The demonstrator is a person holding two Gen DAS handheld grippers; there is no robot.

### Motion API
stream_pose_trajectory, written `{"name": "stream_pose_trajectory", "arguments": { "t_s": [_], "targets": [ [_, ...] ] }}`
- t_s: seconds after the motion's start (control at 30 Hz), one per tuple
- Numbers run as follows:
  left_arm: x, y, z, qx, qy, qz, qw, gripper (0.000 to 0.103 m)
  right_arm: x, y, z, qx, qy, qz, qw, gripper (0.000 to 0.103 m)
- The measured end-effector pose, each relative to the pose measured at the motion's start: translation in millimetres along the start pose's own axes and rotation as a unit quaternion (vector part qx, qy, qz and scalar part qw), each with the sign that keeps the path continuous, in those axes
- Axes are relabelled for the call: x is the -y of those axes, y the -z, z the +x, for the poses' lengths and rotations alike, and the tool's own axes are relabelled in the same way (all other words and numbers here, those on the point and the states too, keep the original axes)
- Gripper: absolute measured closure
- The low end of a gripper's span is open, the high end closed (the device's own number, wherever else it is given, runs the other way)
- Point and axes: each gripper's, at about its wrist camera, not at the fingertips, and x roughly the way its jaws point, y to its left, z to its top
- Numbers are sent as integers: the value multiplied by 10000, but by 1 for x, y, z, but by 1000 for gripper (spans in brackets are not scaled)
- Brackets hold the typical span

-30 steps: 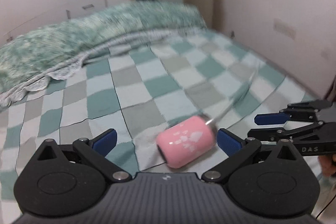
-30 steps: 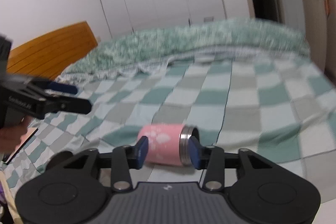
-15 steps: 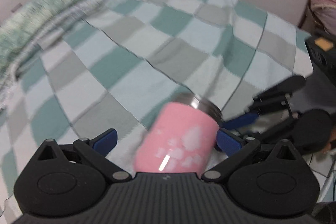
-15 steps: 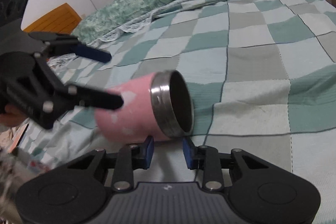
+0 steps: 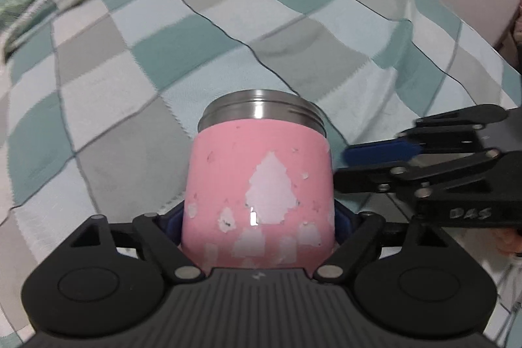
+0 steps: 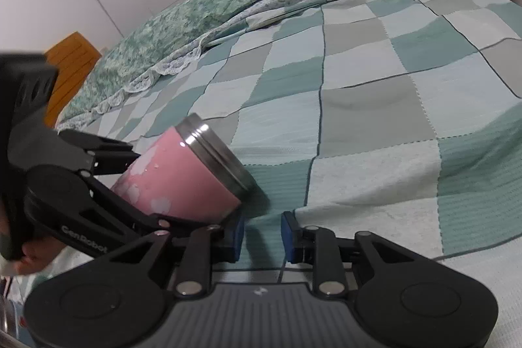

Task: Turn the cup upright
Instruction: 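Lift the pink cup with the left gripper and rotate it rim-up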

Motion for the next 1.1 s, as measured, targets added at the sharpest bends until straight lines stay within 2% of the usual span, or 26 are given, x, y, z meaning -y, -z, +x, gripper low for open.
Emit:
{"name": "stream_pose_trajectory", "arguments": {
  "t_s": [0.03, 0.07, 0.1, 0.13, 0.2, 0.23, 0.37, 0.43, 0.63, 0.73, 0.87, 0.93, 0.97, 1.1],
  "targets": [
    [-2, 2, -1, 54, -71, -57, 9999, 19, 1, -3, -3, 64, -123, 54, 9999, 38],
    [-5, 5, -4, 123, -148, -158, 9997, 19, -1, -4, -7, 182, -200, 63, 9996, 11],
    [-9, 8, -7, 199, -174, -279, 9993, 19, -4, -5, -11, 322, -148, 1, 9994, 9],
    [-12, 10, -9, 235, -169, -365, 9989, 19, -7, -7, -15, 389, -294, -79, 9988, 6],
    [-19, 16, -14, 300, -253, -484, 9981, 19, -16, -13, -18, 478, -682, 17, 9965, 6],
    [-20, 19, -17, 372, -359, -518, 9973, 19, -21, -17, -18, 502, -741, 80, 9960, 5],
    [-28, 27, -35, 709, -498, -706, 9937, 19, -57, -31, -16, 619, -730, 241, 9951, 5],
    [-30, 31, -49, 851, -561, -763, 9919, 19, -76, -38, -15, 611, -879, 330, 9937, 5],
    [-31, 43, -92, 1255, -669, -855, 9861, 19, -126, -49, -35, 605, -918, 383, 9932, 5],
    [-32, 53, -112, 1446, -740, -982, 9818, 19, -150, -43, -49, 701, -765, 175, 9944, 3],
    [-34, 69, -142, 1849, -659, -1269, 9723, 19, -177, -33, -53, 758, -542, -180, 9955, 2],
    [-31, 77, -155, 2055, -669, -1355, 9669, 19, -181, -23, -55, 739, -632, -382, 9945, 2],
    [-30, 81, -162, 2138, -680, -1394, 9645, 19, -180, -19, -59, 862, -723, -448, 9926, 2],
    [-17, 96, -179, 2347, -721, -1523, 9574, 19, -176, -13, -78, 1118, -507, -839, 9889, 1]
  ]
}}
